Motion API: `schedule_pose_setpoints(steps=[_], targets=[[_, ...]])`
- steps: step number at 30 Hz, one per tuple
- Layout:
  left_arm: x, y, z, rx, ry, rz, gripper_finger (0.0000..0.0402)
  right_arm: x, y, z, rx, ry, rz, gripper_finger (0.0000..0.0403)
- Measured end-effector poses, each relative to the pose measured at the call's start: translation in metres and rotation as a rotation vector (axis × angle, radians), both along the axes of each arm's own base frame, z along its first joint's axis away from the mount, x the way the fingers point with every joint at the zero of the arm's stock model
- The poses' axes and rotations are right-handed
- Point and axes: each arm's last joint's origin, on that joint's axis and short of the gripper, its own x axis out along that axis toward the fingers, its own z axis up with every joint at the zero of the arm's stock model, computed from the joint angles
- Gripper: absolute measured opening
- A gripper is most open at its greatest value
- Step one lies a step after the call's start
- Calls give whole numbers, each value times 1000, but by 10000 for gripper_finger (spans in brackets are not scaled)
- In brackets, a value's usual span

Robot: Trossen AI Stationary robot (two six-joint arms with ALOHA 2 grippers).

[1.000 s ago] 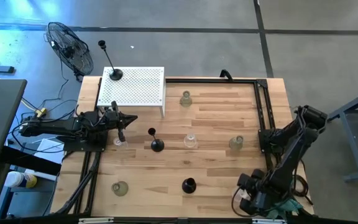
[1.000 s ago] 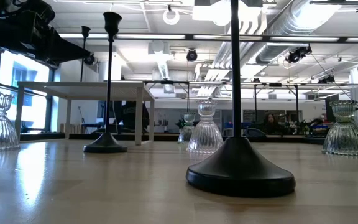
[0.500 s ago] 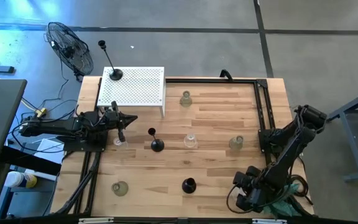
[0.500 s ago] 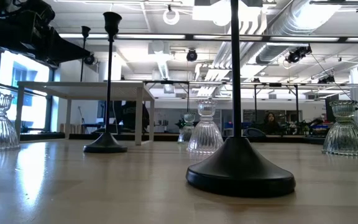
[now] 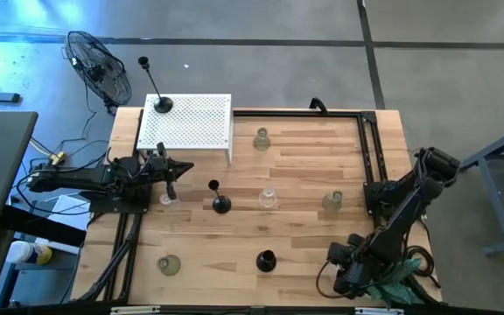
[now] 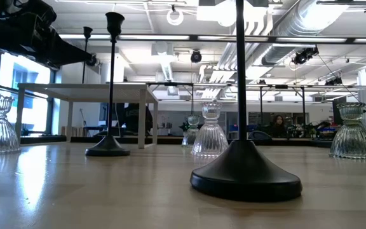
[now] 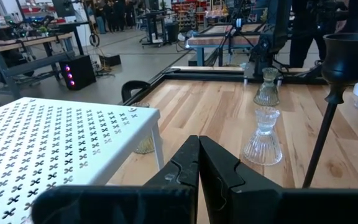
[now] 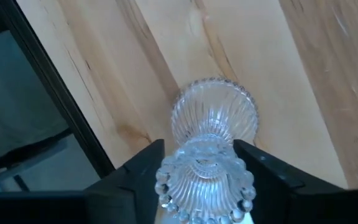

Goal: Pick & Place candle stick holders
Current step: Put the bottom transparent candle holder on the shelf

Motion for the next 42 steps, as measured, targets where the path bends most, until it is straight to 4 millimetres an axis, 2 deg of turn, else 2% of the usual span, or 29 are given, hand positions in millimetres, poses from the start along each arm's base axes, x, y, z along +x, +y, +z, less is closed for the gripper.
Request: schedule_pose_setpoints(steps=[2,8,13,17,22,30,33,36,39,42], targets=[[0,0,0,0,0,0,2,3,-3,1,15,11,11,154],[0,0,0,0,0,1,2,15,-12,10,47,8,47,154],[0,0,0,-4,-1,1,2,34,-20,36,28,-45,107,154],[0,0,0,-7,-2,2,2,52,-33,64,-20,-98,139,160],[0,0,0,-11,-4,2,2,75,-60,101,-91,-160,169,155],[0,0,0,-14,-5,3,2,115,-122,152,-246,-337,211,157],[0,0,0,-14,-6,3,2,142,-137,155,-280,-398,284,159],[0,0,0,-14,-6,3,2,176,-143,151,-280,-436,395,156],[0,0,0,-15,-5,3,2,208,-145,143,-279,-447,489,155],[0,0,0,-21,-7,3,2,236,-139,124,-279,-431,587,158]])
